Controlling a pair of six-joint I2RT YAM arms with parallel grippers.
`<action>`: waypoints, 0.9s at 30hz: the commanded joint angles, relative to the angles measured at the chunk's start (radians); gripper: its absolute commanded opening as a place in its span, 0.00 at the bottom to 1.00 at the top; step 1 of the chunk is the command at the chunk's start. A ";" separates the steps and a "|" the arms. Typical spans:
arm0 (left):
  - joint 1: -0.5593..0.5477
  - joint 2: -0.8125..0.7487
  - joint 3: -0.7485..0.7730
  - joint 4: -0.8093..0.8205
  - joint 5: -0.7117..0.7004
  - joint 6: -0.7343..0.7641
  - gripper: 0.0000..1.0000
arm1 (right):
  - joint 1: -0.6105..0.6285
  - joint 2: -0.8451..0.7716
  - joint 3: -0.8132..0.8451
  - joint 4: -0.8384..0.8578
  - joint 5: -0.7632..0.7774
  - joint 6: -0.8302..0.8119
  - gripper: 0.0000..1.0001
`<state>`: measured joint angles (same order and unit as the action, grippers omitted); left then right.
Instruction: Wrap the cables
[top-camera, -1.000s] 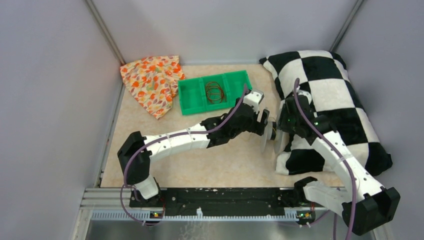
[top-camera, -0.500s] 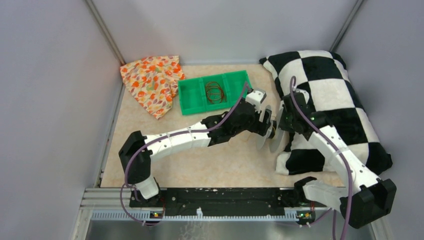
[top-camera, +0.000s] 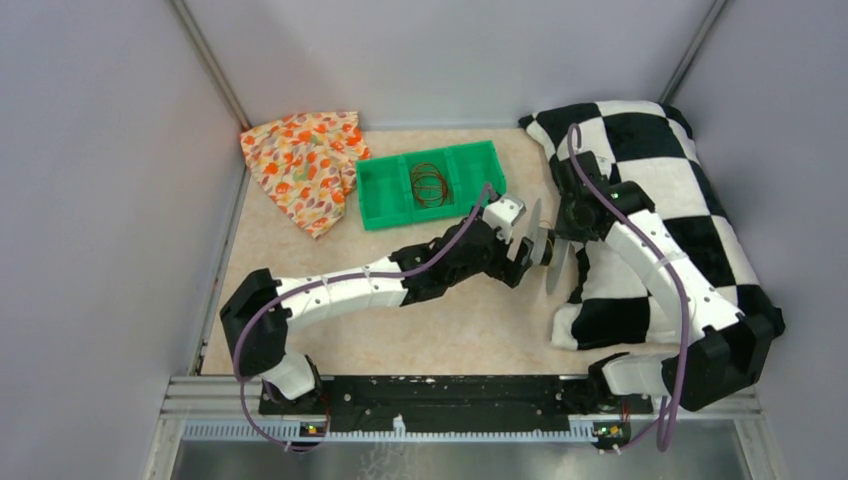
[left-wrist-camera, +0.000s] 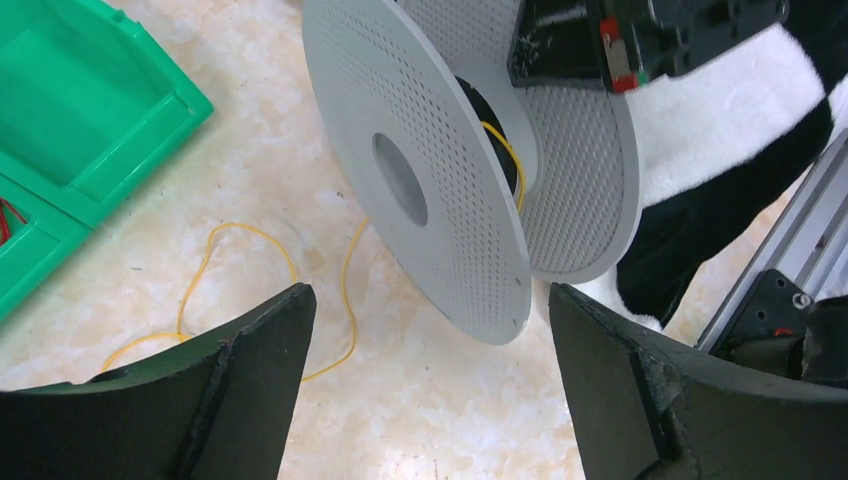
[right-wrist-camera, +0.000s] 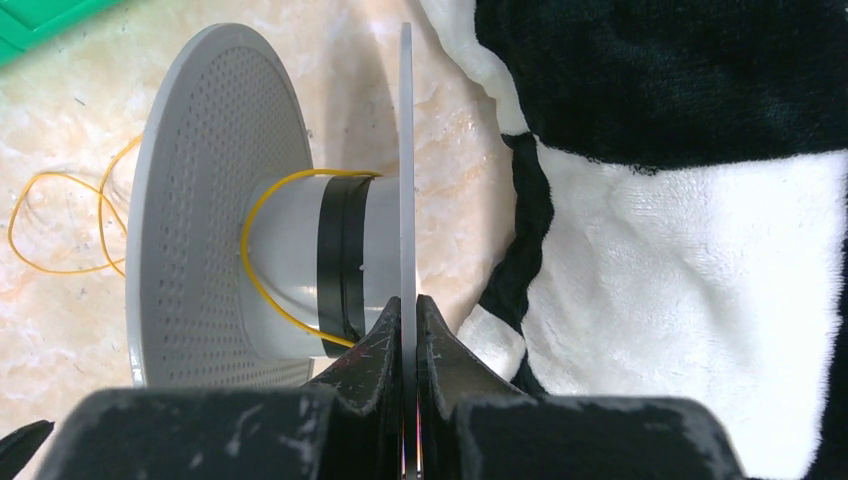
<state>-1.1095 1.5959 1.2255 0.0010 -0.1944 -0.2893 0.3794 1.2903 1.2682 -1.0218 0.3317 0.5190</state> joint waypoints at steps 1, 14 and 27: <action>-0.015 -0.051 -0.058 0.096 -0.009 0.063 0.93 | 0.009 0.026 0.084 -0.041 0.008 0.019 0.00; -0.112 -0.134 -0.269 0.357 -0.115 0.196 0.93 | -0.060 0.116 0.156 -0.060 -0.162 0.041 0.00; -0.142 -0.022 -0.336 0.592 -0.310 0.214 0.91 | -0.113 0.137 0.154 -0.063 -0.290 0.087 0.00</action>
<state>-1.2434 1.5246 0.8845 0.4374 -0.4271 -0.1150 0.2768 1.4315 1.3636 -1.1019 0.1013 0.5762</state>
